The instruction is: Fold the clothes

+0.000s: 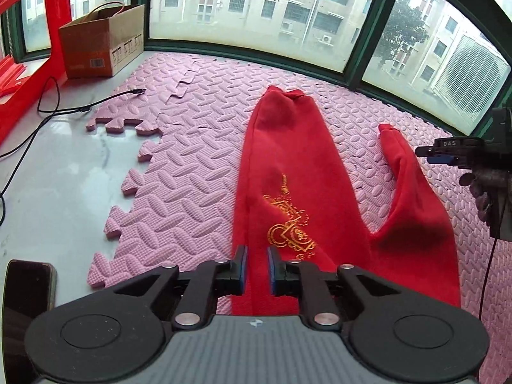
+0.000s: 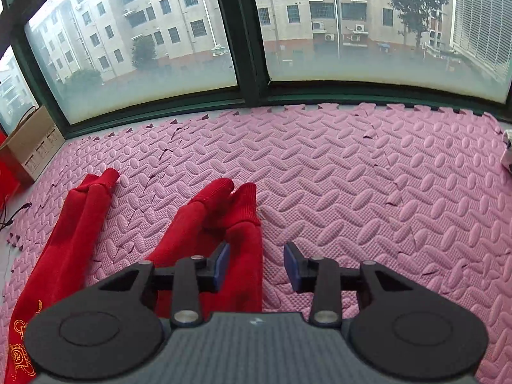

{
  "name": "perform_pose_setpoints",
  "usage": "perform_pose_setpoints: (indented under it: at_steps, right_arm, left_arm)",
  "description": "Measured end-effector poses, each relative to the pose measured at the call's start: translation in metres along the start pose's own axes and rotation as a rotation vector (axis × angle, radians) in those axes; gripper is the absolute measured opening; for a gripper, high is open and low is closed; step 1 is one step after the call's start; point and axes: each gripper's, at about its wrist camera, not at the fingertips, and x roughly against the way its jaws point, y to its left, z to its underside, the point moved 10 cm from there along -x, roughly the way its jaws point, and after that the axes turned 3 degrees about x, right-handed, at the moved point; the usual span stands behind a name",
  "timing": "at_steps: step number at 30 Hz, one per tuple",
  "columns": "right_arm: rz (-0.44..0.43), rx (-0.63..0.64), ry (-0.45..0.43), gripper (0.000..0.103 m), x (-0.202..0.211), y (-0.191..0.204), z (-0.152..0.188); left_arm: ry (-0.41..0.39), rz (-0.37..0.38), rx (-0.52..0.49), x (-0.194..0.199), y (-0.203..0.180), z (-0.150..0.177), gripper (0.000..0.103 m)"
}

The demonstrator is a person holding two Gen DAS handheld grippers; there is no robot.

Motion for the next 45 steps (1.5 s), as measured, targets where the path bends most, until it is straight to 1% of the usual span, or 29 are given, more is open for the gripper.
perform_pose_setpoints:
  at_steps: [1, 2, 3, 4, 5, 6, 7, 8, 9, 11, 12, 13, 14, 17, 19, 20, 21, 24, 26, 28, 31, 32, 33, 35, 38, 39, 41, 43, 45]
  right_arm:
    - [0.009, -0.007, 0.005, 0.037, -0.003, -0.001, 0.003]
    - [0.012, -0.014, 0.008, 0.037, -0.006, -0.001, 0.006]
    - [0.008, -0.023, 0.010, 0.036, -0.009, -0.001, 0.010]
    - [0.008, -0.033, 0.011, 0.034, -0.011, 0.000, 0.013]
    - [0.010, -0.035, 0.009, 0.031, -0.013, 0.000, 0.016]
    - [0.011, -0.030, 0.004, 0.027, -0.014, 0.002, 0.018]
    - [0.009, -0.023, 0.000, 0.015, -0.013, 0.003, 0.020]
    - [0.006, -0.016, -0.003, 0.008, -0.012, 0.004, 0.021]
    - [0.016, -0.006, -0.012, 0.008, -0.009, 0.004, 0.022]
    - [0.079, 0.037, -0.056, 0.007, 0.003, 0.001, 0.018]
    - [0.134, 0.068, -0.082, 0.007, 0.012, -0.003, 0.016]
    - [0.207, 0.105, -0.101, 0.007, 0.021, -0.009, 0.015]
    - [0.265, 0.130, -0.102, 0.007, 0.027, -0.016, 0.016]
    - [0.331, 0.137, -0.068, 0.015, 0.034, -0.034, 0.026]
    - [0.339, 0.151, -0.080, 0.016, 0.040, -0.039, 0.027]
    - [0.332, 0.151, -0.111, 0.018, 0.047, -0.037, 0.025]
    - [0.294, 0.157, -0.129, 0.019, 0.051, -0.030, 0.023]
    - [0.139, 0.201, -0.118, 0.033, 0.051, 0.002, 0.024]
    - [0.078, 0.232, -0.088, 0.035, 0.043, 0.019, 0.027]
    - [0.061, 0.275, -0.044, 0.036, 0.023, 0.037, 0.032]
    - [0.074, 0.290, 0.018, 0.038, -0.002, 0.043, 0.036]
    - [0.085, 0.282, 0.023, 0.039, -0.005, 0.042, 0.036]
    - [0.097, 0.278, 0.014, 0.043, -0.005, 0.043, 0.035]
    - [0.101, 0.287, -0.021, 0.043, 0.003, 0.049, 0.029]
    - [0.036, 0.365, -0.048, 0.046, 0.013, 0.078, 0.022]
    - [0.007, 0.390, -0.038, 0.047, 0.013, 0.090, 0.023]
    - [-0.051, 0.431, -0.014, 0.048, 0.008, 0.117, 0.028]
    - [-0.085, 0.461, -0.001, 0.048, 0.002, 0.137, 0.032]
    - [-0.122, 0.507, 0.011, 0.049, -0.010, 0.167, 0.036]
  left_arm:
    - [0.000, 0.014, -0.007, -0.002, -0.008, -0.001, 0.029]
    - [0.002, 0.028, -0.014, -0.004, -0.016, -0.002, 0.033]
    - [0.004, 0.037, -0.020, -0.006, -0.022, -0.003, 0.039]
    - [0.006, 0.046, -0.028, -0.008, -0.028, -0.003, 0.043]
    - [0.008, 0.051, -0.036, -0.011, -0.034, -0.003, 0.043]
    - [0.011, 0.052, -0.042, -0.014, -0.038, -0.003, 0.043]
    - [0.016, 0.055, -0.045, -0.017, -0.041, -0.004, 0.045]
    - [0.022, 0.059, -0.049, -0.021, -0.045, -0.004, 0.046]
    - [0.029, 0.064, -0.053, -0.025, -0.048, -0.005, 0.046]
    - [0.032, 0.056, -0.073, -0.031, -0.052, -0.005, 0.048]
    - [0.034, 0.047, -0.083, -0.034, -0.053, -0.005, 0.051]
    - [0.038, 0.041, -0.088, -0.037, -0.052, -0.004, 0.053]
    - [0.044, 0.040, -0.090, -0.041, -0.052, -0.003, 0.053]
    - [0.063, 0.032, -0.094, -0.049, -0.049, 0.002, 0.053]
    - [0.064, 0.019, -0.105, -0.051, -0.047, 0.004, 0.053]
    - [0.064, 0.017, -0.107, -0.052, -0.046, 0.006, 0.053]
    - [0.066, 0.018, -0.106, -0.053, -0.045, 0.007, 0.054]
    - [0.069, 0.012, -0.097, -0.055, -0.041, 0.007, 0.054]
    - [0.070, 0.008, -0.091, -0.056, -0.038, 0.007, 0.055]
    - [0.072, 0.003, -0.082, -0.056, -0.035, 0.007, 0.055]
    - [0.076, -0.005, -0.078, -0.058, -0.029, 0.008, 0.055]
    - [0.076, -0.008, -0.075, -0.058, -0.027, 0.008, 0.055]
    - [0.076, -0.011, -0.073, -0.058, -0.025, 0.007, 0.055]
    - [0.073, -0.012, -0.060, -0.058, -0.021, 0.004, 0.055]
    - [0.052, -0.016, -0.053, -0.057, -0.019, -0.005, 0.055]
    - [0.045, -0.015, -0.053, -0.057, -0.020, -0.009, 0.055]
    - [0.032, -0.015, -0.050, -0.059, -0.022, -0.018, 0.055]
    - [0.021, -0.024, -0.048, -0.063, -0.022, -0.025, 0.055]
    - [0.017, -0.045, -0.042, -0.068, -0.018, -0.032, 0.054]
